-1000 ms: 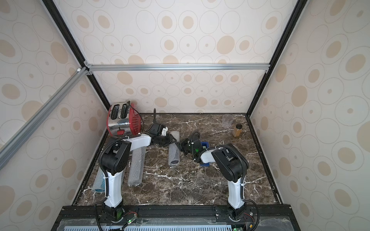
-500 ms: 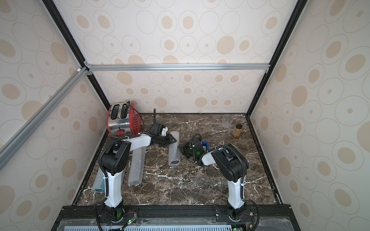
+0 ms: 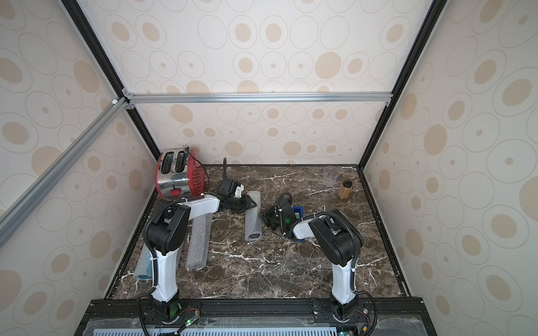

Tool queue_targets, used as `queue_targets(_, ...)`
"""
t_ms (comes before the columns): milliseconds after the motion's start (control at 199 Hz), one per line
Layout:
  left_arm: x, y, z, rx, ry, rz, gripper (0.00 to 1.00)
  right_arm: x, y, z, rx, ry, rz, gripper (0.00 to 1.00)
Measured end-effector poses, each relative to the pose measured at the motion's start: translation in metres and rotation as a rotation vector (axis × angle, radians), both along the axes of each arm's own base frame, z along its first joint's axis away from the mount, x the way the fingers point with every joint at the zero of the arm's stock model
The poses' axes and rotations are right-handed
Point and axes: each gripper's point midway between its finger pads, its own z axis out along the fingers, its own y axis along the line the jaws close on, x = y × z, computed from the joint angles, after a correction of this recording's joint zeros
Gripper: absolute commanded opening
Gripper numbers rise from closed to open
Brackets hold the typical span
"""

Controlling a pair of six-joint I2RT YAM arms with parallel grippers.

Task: Wrap wine bottles in bubble wrap
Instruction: Stick the tape on the bubble wrap.

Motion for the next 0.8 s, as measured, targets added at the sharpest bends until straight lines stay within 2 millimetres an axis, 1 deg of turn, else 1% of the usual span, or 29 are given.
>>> queue_targets(251, 0.0, 0.0, 0.0, 0.001, -0.001, -0.001, 0.49, -0.004, -0.002, 0.009, -0.003, 0.002, 0.007, 0.24)
queue_targets(457, 0.0, 0.0, 0.0, 0.001, -0.001, -0.001, 0.48, -0.01, -0.013, 0.018, -0.007, 0.007, 0.005, 0.26)
queue_targets(618, 0.0, 0.0, 0.0, 0.001, -0.002, -0.001, 0.49, -0.01, -0.016, 0.018, -0.007, 0.011, 0.007, 0.26)
queue_targets(703, 0.0, 0.0, 0.0, 0.001, -0.002, -0.001, 0.48, -0.011, -0.018, 0.015, -0.008, 0.019, 0.011, 0.22)
queue_targets(803, 0.0, 0.0, 0.0, 0.003, -0.002, 0.0, 0.49, -0.013, -0.023, 0.013, -0.023, 0.029, 0.02, 0.14)
